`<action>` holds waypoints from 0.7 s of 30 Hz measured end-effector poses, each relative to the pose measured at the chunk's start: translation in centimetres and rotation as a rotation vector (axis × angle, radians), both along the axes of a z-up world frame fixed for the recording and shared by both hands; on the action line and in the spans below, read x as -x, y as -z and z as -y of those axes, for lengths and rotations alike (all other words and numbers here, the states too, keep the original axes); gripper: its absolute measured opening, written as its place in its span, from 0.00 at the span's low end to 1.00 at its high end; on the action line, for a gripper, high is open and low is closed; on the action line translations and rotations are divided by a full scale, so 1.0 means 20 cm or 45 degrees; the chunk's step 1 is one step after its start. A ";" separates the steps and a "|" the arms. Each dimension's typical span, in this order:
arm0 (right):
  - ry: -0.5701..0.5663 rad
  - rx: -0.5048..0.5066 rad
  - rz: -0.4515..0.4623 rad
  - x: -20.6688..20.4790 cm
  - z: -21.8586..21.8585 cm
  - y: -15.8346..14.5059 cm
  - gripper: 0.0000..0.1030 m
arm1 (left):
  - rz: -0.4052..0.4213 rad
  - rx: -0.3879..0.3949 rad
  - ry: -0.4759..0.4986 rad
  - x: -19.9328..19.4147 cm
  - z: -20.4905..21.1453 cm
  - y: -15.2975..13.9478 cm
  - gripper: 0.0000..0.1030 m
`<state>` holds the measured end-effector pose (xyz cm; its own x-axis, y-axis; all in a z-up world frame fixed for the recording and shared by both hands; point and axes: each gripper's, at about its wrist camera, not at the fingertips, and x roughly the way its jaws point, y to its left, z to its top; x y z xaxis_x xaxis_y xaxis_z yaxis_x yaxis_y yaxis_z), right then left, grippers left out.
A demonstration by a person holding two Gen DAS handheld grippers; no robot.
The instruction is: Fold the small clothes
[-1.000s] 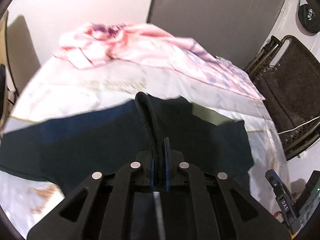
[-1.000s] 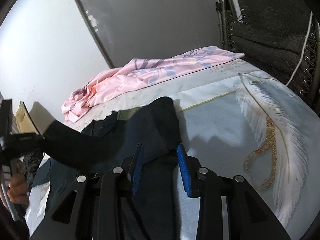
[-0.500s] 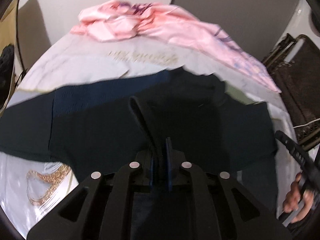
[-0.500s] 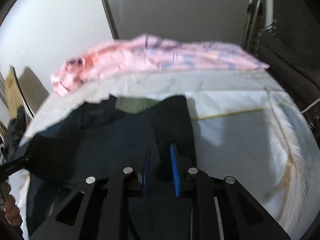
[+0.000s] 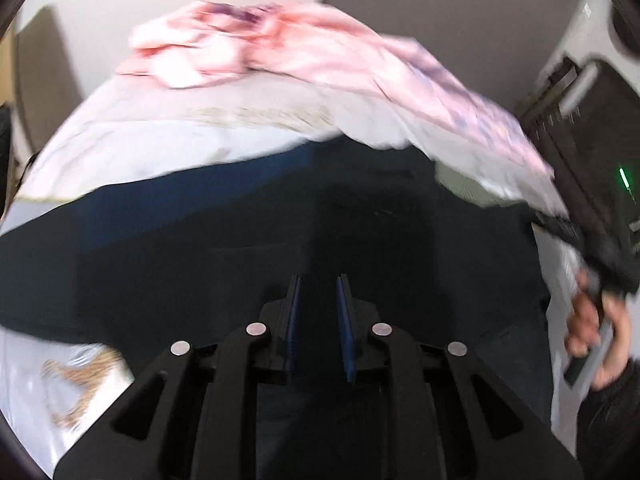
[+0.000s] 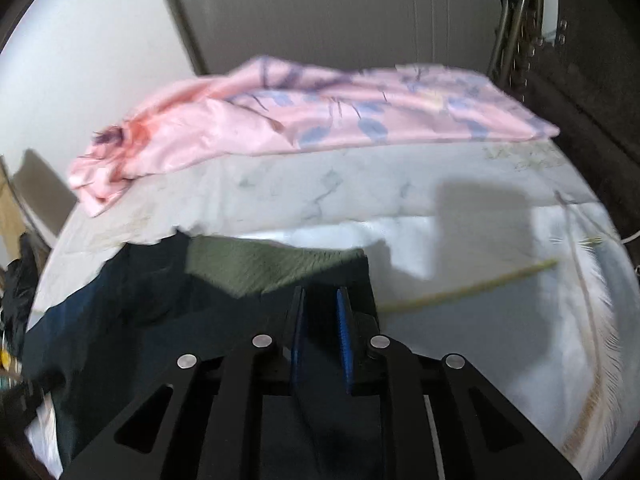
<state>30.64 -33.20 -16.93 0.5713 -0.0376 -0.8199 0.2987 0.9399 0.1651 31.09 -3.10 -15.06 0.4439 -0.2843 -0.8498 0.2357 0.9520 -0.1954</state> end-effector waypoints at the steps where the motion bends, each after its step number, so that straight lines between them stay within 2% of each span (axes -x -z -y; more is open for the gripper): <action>1: 0.001 0.001 -0.059 -0.05 0.01 0.06 0.14 | -0.035 -0.033 0.016 -0.02 0.05 0.06 0.16; 2: 0.004 0.019 -0.033 -0.06 0.01 0.07 0.13 | -0.063 -0.052 0.020 -0.03 0.07 0.10 0.16; 3: -0.016 0.046 -0.046 -0.06 0.00 0.07 0.13 | 0.000 -0.088 0.004 -0.02 0.09 0.11 0.18; 5: -0.020 0.075 -0.054 -0.02 -0.02 0.04 0.13 | -0.007 -0.110 0.007 -0.01 0.10 0.12 0.18; 8: -0.100 0.020 0.023 0.13 -0.10 -0.04 0.16 | 0.007 -0.035 0.015 0.04 0.08 0.07 0.18; 10: -0.173 0.008 0.063 0.25 -0.19 -0.07 0.16 | 0.050 -0.032 0.042 0.10 0.08 0.03 0.19; 11: -0.207 0.015 0.078 0.31 -0.25 -0.07 0.16 | 0.061 -0.022 0.058 0.13 0.09 0.02 0.25; 12: -0.238 0.023 0.084 0.36 -0.30 -0.07 0.16 | 0.060 -0.024 0.066 0.14 0.10 0.03 0.36; 14: -0.298 0.025 0.064 0.43 -0.40 -0.02 0.17 | 0.047 -0.066 0.067 0.15 0.12 0.07 0.44; 16: -0.318 0.012 -0.008 0.43 -0.45 0.06 0.18 | 0.034 -0.107 0.055 0.15 0.13 0.13 0.44; 17: -0.301 0.025 0.032 0.43 -0.45 0.06 0.18 | 0.046 -0.109 0.051 0.16 0.13 0.12 0.44; 18: -0.290 0.017 0.021 0.43 -0.45 0.05 0.18 | 0.030 -0.107 0.043 0.16 0.12 0.11 0.43; 21: -0.278 -0.103 0.042 0.42 -0.45 -0.02 0.20 | 0.042 -0.042 -0.002 0.17 0.05 0.04 0.43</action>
